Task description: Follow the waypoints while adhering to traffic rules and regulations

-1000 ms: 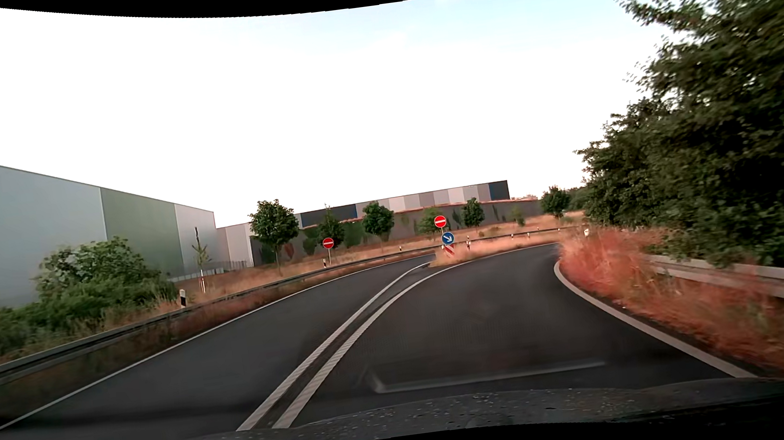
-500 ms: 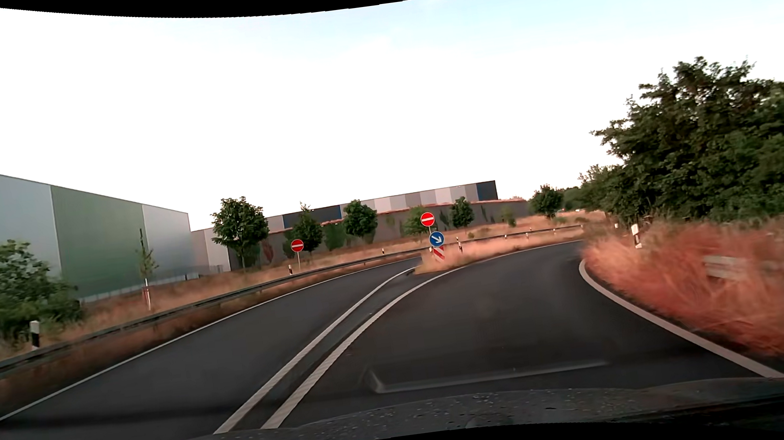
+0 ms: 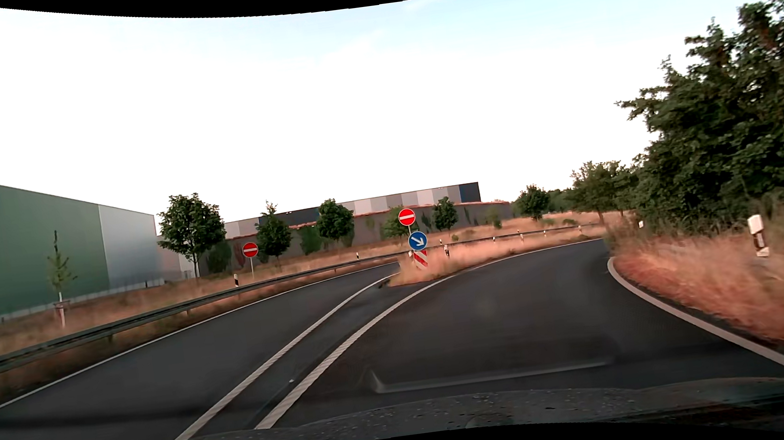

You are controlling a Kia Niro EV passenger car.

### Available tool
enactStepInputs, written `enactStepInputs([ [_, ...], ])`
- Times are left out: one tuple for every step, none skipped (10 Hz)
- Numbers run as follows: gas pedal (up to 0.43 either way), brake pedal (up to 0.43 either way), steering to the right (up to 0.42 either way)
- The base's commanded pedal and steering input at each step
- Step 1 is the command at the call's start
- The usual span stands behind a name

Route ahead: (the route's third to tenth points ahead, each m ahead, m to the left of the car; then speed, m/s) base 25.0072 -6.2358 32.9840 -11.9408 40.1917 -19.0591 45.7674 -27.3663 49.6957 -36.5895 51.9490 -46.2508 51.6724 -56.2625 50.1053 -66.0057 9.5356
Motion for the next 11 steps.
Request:
enactStepInputs([
  [0.000,0.000,0.055],
  [0.000,0.000,0.061],
  [0.000,0.000,0.065],
  [0.000,0.000,0.071],
  [0.000,0.000,0.075],
  [0.000,0.000,0.076],
  [0.000,0.000,0.077],
  [0.000,0.000,0.079],
  [0.000,0.000,0.084],
  [0.000,0.000,0.087],
  [0.000,0.000,0.090],
])
